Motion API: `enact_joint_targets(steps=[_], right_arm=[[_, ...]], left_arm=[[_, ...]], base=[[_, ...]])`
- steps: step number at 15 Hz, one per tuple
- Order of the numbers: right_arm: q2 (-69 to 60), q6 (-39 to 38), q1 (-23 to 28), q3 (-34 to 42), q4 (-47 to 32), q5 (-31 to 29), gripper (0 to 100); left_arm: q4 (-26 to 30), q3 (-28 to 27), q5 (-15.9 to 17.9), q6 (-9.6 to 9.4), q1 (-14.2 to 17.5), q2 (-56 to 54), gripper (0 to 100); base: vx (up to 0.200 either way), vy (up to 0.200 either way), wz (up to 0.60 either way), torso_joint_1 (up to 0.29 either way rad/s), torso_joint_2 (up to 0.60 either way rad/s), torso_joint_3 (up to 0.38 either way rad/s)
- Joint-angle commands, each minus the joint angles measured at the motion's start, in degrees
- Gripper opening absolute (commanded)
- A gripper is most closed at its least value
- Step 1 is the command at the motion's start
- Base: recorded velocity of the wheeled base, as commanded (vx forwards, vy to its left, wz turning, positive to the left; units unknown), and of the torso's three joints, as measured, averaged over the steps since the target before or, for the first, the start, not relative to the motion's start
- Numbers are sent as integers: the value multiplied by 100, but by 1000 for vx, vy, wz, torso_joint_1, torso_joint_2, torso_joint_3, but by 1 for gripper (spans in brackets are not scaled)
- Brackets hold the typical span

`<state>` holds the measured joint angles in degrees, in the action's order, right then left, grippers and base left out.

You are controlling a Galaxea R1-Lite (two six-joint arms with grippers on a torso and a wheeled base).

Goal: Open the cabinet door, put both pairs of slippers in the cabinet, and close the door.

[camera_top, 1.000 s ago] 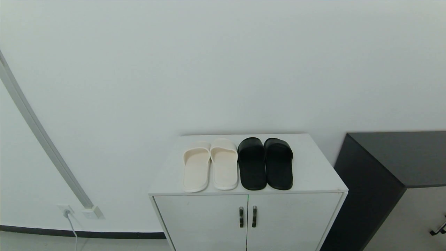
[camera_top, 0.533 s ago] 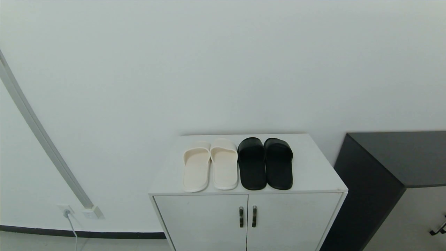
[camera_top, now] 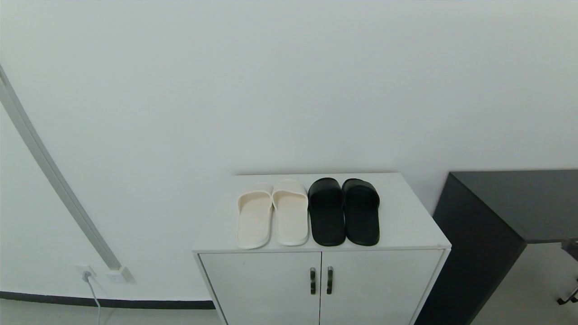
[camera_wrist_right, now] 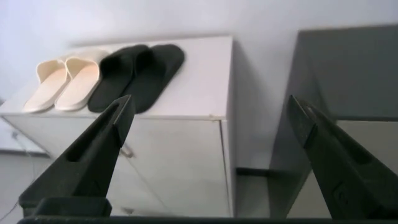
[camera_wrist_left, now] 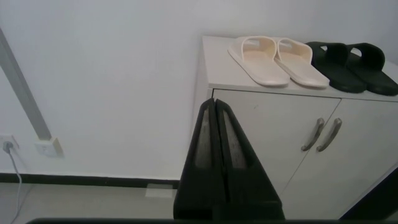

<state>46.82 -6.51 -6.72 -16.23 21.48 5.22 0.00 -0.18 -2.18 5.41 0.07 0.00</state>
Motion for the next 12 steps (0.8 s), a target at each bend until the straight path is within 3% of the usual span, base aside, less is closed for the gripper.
enact_joint_targets(steps=[1,5,8,12], right_arm=[[1048,-70,-541,-179,181,-126,100],[1619,-96,-1552,-715,190,-662,100],[2762,-307,-2818,-1726,190,-1647,100],[4098,-703,-3424,-2833,357,-2429,100]], left_arm=[[0,1,-2,-14,1,9,0],[0,1,-2,-31,1,9,0],[0,9,69,-207,1,9,0],[9,9,95,-216,1,9,0]], base=[[0,0,0,0,0,0],[0,0,0,0,0,0],[0,0,0,0,0,0],[0,0,0,0,0,0]])
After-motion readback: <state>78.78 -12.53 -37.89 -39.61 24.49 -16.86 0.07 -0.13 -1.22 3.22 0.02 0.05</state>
